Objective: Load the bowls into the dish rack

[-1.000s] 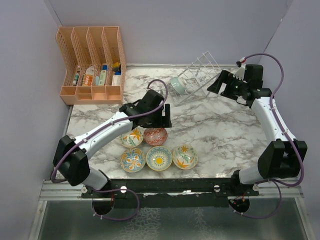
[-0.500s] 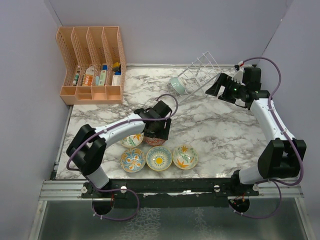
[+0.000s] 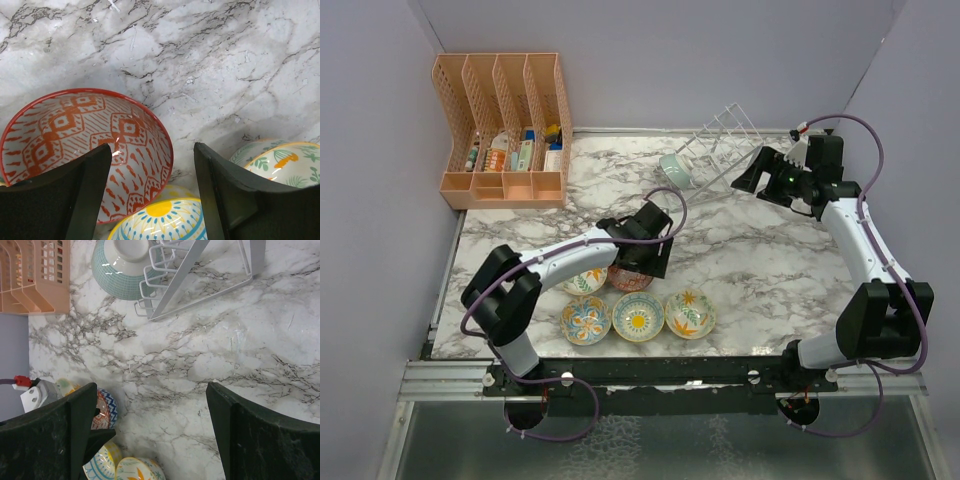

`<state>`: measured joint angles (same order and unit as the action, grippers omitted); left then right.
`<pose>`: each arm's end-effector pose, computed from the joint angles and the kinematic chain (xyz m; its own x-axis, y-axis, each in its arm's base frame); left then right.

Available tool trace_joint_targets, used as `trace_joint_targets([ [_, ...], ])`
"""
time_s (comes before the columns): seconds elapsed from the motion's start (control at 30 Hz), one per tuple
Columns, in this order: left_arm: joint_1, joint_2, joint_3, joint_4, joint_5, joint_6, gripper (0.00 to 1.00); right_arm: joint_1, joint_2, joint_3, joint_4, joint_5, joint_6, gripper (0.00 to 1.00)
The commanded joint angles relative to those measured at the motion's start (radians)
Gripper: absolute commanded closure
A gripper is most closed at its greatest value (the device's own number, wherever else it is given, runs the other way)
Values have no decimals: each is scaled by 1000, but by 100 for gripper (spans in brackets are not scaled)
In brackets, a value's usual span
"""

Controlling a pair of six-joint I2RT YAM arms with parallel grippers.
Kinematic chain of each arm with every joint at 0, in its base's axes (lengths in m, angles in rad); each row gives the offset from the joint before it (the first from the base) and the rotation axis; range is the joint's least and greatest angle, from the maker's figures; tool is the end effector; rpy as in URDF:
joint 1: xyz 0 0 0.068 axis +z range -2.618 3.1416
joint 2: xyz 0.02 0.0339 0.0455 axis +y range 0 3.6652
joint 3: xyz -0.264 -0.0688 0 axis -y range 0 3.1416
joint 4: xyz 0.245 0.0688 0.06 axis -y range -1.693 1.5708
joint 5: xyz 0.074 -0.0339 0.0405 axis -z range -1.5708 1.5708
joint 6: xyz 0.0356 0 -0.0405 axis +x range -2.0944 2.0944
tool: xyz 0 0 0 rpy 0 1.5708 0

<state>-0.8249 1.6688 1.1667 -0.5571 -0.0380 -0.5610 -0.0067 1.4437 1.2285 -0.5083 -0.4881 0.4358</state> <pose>0.2338 -0.2511 0.2154 -0.8848 0.1742 -0.4322 0.2959 0.9265 -0.2324 0.3178 0.0146 0.3119 -0.7460 0.3778 -0.5484 -0.0338 0.8009 0.5978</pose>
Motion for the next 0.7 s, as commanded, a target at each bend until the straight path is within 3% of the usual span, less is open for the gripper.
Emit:
trace_joint_targets([
  [0.0,-8,57,-6,33,12,33,33,-3,-22,-2,4,10,-9,10],
  [0.13,-12,69,-19,53,-6,45,48,-3,-26,-1,-3,14,-12,10],
  [0.27,-17,65,-40,66,-36,54,52,-3,-35,1,-8,16,-14,10],
  [0.4,-24,66,-58,69,-57,61,78,-3,-44,5,-17,18,-13,10],
  [0.53,-31,58,-57,68,-70,70,89,-3,-59,12,-28,25,-13,10],
  [0.6,-32,51,-47,64,-79,73,100,-3,-68,15,-36,33,-10,10],
  [0.67,-33,39,-29,61,-84,81,100,-3,-79,19,-45,39,-5,10],
])
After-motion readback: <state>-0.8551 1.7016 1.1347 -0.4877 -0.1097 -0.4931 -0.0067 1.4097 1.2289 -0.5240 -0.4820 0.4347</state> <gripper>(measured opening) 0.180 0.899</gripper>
